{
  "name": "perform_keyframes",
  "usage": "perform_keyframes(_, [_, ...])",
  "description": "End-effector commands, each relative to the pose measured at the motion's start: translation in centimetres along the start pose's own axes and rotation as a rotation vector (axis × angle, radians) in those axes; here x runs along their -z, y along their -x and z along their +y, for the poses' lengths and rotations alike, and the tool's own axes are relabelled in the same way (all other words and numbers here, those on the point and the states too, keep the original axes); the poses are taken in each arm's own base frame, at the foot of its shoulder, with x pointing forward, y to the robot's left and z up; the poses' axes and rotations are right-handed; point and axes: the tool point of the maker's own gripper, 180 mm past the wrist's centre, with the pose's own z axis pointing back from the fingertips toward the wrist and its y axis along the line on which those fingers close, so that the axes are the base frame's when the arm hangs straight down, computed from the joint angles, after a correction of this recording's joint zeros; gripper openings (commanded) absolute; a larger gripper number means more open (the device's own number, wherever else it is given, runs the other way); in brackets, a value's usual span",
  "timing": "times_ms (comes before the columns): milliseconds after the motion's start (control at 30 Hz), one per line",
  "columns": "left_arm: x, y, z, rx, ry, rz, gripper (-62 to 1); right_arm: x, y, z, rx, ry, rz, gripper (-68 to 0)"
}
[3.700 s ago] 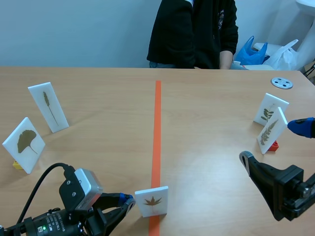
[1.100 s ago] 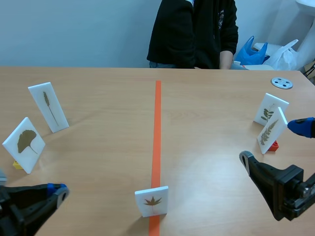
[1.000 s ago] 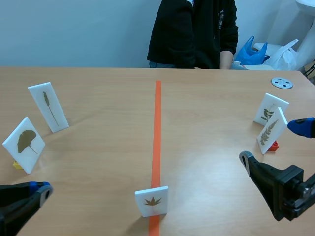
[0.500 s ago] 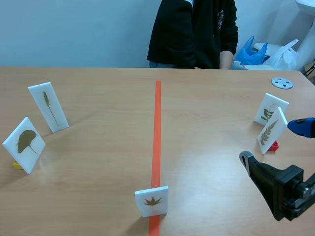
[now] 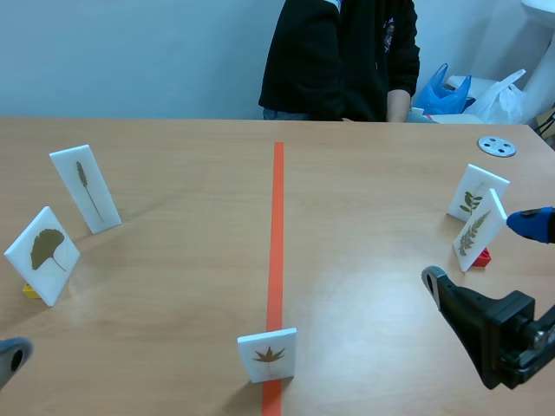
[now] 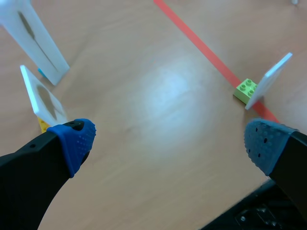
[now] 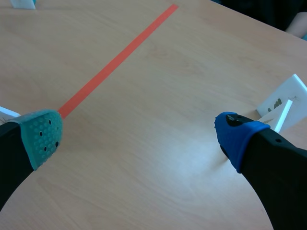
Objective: Sort the leaf by its shape. The table is split by an orange tape line. A compound leaf with several leaflets goes to the left side, a simple leaf with one blade goes to the right side. Return to the home posture when a red brick is placed on the table.
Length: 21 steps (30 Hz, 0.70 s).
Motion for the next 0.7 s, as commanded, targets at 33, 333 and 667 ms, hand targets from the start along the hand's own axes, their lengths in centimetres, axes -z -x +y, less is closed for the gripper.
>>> perform_keyframes(33, [1.2, -0.6, -1.2, 0.002, 0.059, -0.032, 1.4, 0.2, -1.1, -0.3, -0.001, 0.008, -0.042, -0.8])
perform_keyframes(333, [5.7, 1.1, -5.1, -0.003, 0.218, -0.043, 1.4, 0.2, -1.1, -0.3, -0.002, 0.011, -0.042, -0.8])
perform_keyframes(667, [9.8, 4.6, -8.1, -0.017, 0.349, -0.04, 1.4, 0.2, -1.1, -0.4, -0.002, 0.015, -0.042, -0.8])
